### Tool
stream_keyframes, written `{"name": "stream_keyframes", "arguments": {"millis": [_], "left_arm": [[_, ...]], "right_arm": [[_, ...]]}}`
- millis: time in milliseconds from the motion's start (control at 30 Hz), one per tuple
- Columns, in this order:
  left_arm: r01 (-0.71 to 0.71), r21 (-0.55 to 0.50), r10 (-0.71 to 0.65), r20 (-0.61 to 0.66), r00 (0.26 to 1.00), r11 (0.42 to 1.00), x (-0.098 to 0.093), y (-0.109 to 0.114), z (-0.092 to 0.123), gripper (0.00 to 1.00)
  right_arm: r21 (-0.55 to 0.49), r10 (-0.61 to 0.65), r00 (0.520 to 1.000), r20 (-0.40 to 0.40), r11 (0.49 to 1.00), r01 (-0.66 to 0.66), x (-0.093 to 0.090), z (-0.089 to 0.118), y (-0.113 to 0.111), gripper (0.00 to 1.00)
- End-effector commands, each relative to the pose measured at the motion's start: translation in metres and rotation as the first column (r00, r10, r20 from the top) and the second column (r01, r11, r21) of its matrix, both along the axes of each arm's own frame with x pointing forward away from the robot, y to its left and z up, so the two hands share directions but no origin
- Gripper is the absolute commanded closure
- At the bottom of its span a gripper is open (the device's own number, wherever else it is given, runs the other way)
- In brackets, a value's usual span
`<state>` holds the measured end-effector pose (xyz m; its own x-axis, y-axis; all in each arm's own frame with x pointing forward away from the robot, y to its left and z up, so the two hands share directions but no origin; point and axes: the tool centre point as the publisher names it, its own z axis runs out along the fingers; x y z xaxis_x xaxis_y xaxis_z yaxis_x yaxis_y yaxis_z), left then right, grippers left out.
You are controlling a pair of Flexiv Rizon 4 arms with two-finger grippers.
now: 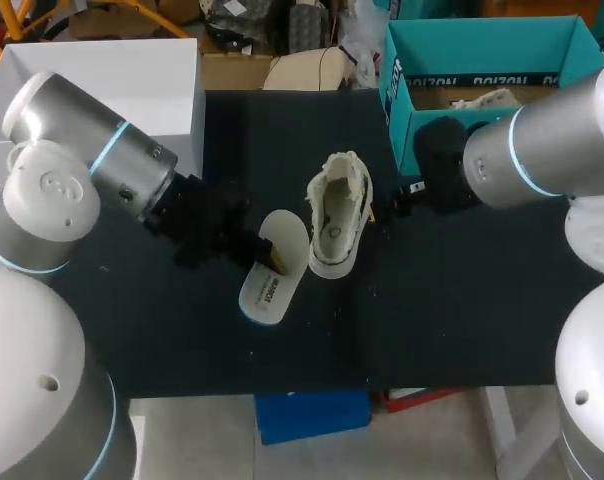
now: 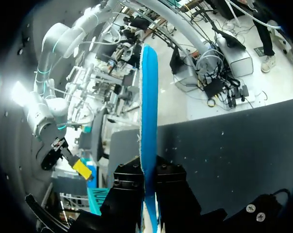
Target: Take the shoe out of the shoebox, open the shoe tongue, remove and reinsert the insole, then place the shoe into the shoebox
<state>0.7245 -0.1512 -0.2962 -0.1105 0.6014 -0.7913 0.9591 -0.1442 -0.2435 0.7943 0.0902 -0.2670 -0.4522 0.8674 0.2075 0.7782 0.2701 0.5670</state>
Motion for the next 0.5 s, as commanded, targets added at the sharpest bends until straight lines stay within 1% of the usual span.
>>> {"name": "stream_keyframes", "arguments": {"millis": [33,100,267,300,500], "left_arm": [[0.036,-0.004,-0.036,-0.040,0.999,0.999,0.006,-0.011,-0.009,1.00],[0.056,-0.014,-0.056,-0.059,0.997,0.998,0.007,-0.016,-0.011,1.00],[0.124,0.000,-0.123,-0.108,0.986,0.992,0.011,-0.033,-0.021,1.00],[0.140,0.011,-0.138,-0.116,0.984,0.990,0.013,-0.038,-0.023,1.00],[0.169,0.030,-0.163,-0.133,0.978,0.985,0.031,-0.052,-0.031,1.00]], "right_arm": [[-0.023,-0.016,1.000,0.006,1.000,0.016,-0.001,0.001,0.003,0.00],[-0.023,-0.016,1.000,0.006,1.000,0.016,-0.001,0.001,0.003,0.00],[-0.023,-0.016,1.000,0.006,1.000,0.016,-0.001,0.001,0.003,0.00],[-0.023,-0.016,1.000,0.006,1.000,0.016,-0.001,0.001,0.003,0.00],[-0.023,-0.016,1.000,0.006,1.000,0.016,-0.001,0.001,0.003,0.00]]}}
